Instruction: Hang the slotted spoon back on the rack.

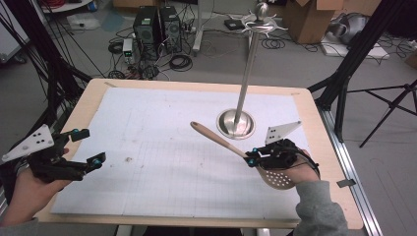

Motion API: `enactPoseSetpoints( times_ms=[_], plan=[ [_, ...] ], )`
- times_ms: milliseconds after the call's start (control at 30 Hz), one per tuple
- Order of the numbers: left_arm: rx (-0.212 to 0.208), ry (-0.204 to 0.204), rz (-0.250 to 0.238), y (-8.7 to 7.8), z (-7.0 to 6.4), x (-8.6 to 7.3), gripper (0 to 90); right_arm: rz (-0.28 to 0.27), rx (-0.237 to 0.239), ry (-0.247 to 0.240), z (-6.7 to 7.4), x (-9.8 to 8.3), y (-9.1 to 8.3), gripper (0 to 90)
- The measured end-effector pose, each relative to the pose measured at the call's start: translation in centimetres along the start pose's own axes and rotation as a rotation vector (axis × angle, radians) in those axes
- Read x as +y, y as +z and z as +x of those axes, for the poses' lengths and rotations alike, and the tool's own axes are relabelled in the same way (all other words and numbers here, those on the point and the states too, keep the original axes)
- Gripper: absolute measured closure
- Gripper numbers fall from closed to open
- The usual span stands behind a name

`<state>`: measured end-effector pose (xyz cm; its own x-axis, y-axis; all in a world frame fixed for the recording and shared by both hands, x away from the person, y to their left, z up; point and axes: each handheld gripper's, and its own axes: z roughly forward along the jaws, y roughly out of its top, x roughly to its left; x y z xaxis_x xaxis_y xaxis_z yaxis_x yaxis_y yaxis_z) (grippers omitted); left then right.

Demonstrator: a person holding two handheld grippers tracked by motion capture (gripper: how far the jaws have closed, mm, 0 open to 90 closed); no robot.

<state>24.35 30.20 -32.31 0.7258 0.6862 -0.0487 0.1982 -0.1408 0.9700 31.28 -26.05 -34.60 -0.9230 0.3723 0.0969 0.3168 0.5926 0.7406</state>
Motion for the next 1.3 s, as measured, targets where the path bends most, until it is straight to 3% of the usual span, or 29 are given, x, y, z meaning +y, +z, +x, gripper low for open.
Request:
enactPoseSetpoints(
  times_ms=[100, 467, 867, 1000, 1300],
  plan=[
    [-0.001, 0.005, 0.003, 0.0, -0.1, 0.0, 4.7, -0.005, 0.017, -0.006, -0.3, -0.1, -1.1, 77.9],
    [0.023, -0.014, -0.011, -0.7, 0.4, 0.0, 4.7, -0.045, 0.010, -0.002, -1.2, -0.1, -3.9, 77.9],
    [0.008, -0.022, -0.011, -0.4, 0.3, -0.3, 4.7, -0.121, -0.013, 0.031, -2.0, -0.5, -5.8, 77.9],
    [-0.017, -0.032, -0.019, -0.2, 0.0, -0.2, 4.7, -0.126, -0.030, 0.038, -2.4, -0.7, -6.5, 77.9],
    [-0.023, -0.029, 0.011, 0.1, -0.2, -0.7, 4.7, -0.162, -0.041, 0.043, -2.7, -0.7, -8.1, 77.9]
  ],
)
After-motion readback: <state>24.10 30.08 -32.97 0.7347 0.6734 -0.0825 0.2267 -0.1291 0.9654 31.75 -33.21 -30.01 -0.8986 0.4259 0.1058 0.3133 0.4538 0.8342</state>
